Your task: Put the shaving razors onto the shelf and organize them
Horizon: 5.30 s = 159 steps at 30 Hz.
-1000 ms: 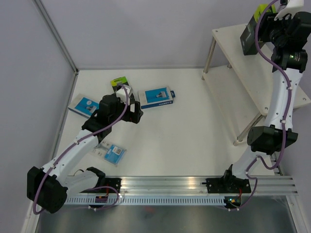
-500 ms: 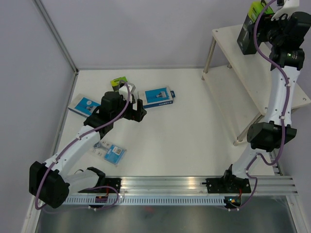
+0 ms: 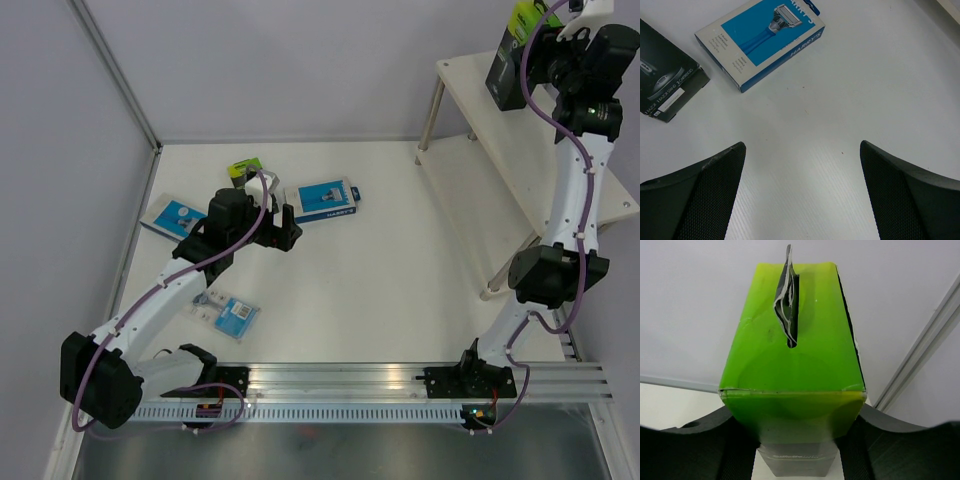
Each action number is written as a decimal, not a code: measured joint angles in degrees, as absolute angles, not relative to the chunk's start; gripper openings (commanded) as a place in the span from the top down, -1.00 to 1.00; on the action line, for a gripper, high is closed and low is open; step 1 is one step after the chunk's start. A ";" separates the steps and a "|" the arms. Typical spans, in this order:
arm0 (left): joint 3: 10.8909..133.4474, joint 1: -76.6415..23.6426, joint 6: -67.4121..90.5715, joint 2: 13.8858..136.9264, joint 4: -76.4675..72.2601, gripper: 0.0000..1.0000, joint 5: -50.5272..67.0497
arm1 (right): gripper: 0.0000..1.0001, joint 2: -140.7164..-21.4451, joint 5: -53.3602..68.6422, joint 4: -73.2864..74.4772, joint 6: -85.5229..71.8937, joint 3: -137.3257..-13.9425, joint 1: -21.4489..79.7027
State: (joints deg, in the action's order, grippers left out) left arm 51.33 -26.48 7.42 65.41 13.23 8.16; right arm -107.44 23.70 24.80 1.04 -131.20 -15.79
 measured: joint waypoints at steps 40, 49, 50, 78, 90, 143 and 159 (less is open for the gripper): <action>54.04 -26.48 7.40 60.99 14.52 -0.99 6.66 | -0.96 -103.74 22.20 22.72 0.89 -123.24 -16.14; 55.20 -26.48 7.64 58.76 14.22 -0.99 3.27 | -0.96 -77.12 19.27 22.37 2.68 -96.51 -17.82; 55.92 -26.48 8.05 59.22 14.13 -0.99 2.28 | -0.96 -74.19 19.92 21.26 2.35 -93.69 -17.85; 87.85 -11.64 23.49 108.64 10.52 -0.99 -14.63 | -0.96 -65.52 41.82 -4.01 -18.65 -58.39 3.97; 114.32 -11.64 11.46 133.08 11.88 -0.99 -15.33 | -0.96 -72.36 41.58 -7.42 -19.81 -56.95 8.62; 86.48 -14.24 0.14 116.07 28.53 -0.53 7.92 | -0.96 -94.15 23.94 -16.91 -29.08 -63.07 13.08; 65.87 -26.48 8.69 101.73 22.59 -0.52 11.79 | -0.96 -82.13 14.48 -6.22 -27.49 -59.24 15.16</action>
State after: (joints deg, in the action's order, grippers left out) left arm 65.87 -26.48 8.69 101.73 22.59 11.79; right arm -82.13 14.48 -6.22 -27.49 -59.24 15.16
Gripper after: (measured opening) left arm 0.760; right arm 0.979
